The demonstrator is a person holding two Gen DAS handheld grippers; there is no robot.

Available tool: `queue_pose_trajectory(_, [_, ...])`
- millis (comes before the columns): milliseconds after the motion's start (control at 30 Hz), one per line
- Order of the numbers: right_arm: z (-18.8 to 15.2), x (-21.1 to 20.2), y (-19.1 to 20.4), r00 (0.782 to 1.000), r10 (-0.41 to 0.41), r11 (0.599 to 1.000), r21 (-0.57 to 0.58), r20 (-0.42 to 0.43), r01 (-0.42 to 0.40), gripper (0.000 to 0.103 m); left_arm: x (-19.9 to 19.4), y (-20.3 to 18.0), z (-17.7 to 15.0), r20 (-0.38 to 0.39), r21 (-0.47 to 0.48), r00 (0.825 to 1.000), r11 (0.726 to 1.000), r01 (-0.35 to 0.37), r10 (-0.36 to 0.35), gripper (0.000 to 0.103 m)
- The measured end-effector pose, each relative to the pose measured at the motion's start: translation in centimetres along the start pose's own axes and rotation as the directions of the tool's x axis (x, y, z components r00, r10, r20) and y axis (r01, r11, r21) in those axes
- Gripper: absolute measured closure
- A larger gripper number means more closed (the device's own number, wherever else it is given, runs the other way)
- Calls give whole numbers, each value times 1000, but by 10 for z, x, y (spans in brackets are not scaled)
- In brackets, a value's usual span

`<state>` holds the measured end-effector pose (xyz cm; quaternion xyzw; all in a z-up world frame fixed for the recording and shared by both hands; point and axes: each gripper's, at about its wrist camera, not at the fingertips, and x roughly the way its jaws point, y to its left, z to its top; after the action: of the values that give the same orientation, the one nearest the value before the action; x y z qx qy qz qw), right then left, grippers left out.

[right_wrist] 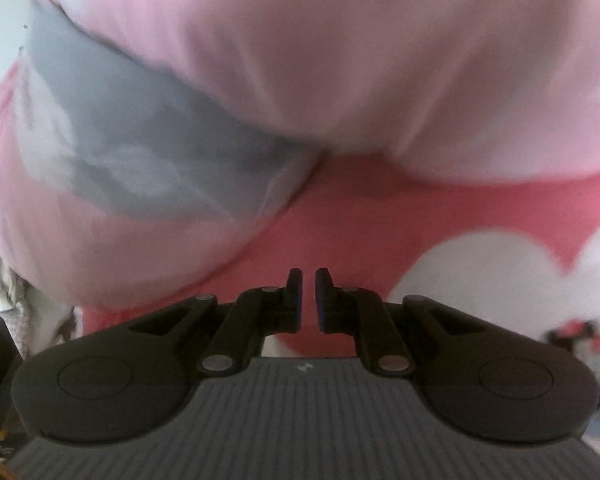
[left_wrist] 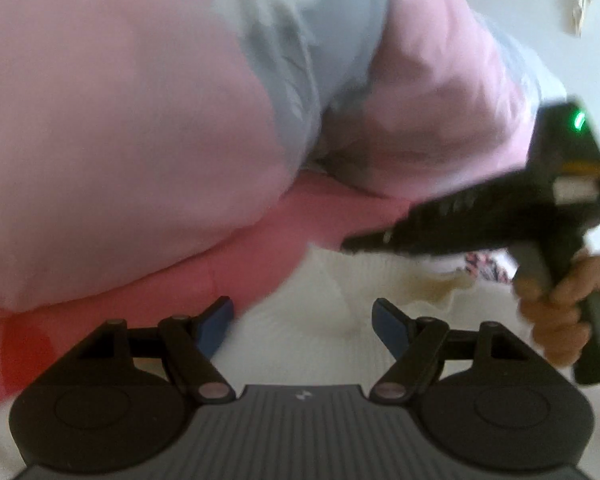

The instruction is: Fold towel

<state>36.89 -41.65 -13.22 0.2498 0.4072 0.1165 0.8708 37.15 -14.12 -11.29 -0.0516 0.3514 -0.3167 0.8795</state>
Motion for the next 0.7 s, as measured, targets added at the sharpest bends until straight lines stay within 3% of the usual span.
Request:
queue_pose_trajectory(167, [-12, -3, 12, 995, 76, 993, -81, -63, -81, 98, -16, 30, 2, 109, -167, 994, 985, 34, -16, 25])
queue_pose_trajectory(333, [-30, -19, 31, 995, 56, 968, -241, -84, -74, 98, -7, 26, 16, 110, -187, 994, 982, 28, -7, 25])
queue_pose_trajectory(400, [-37, -22, 36, 996, 42, 955, -288, -78, -63, 98, -1, 17, 22, 99, -170, 995, 985, 25, -9, 25])
queue_pose_trajectory(533, [-44, -24, 32, 998, 30, 950, -308, -61, -47, 98, 14, -12, 18, 8, 1, 1000, 1000, -29, 29, 25])
queue_pose_trajectory(633, [-46, -27, 27, 999, 40, 960, -276, -29, -47, 97, 25, -31, 5, -43, 150, 992, 983, -109, 117, 25])
queue_pose_trajectory(700, [-47, -40, 22, 998, 59, 971, -235, 26, -51, 97, 23, -31, 5, -32, 154, 993, 982, -108, 114, 23])
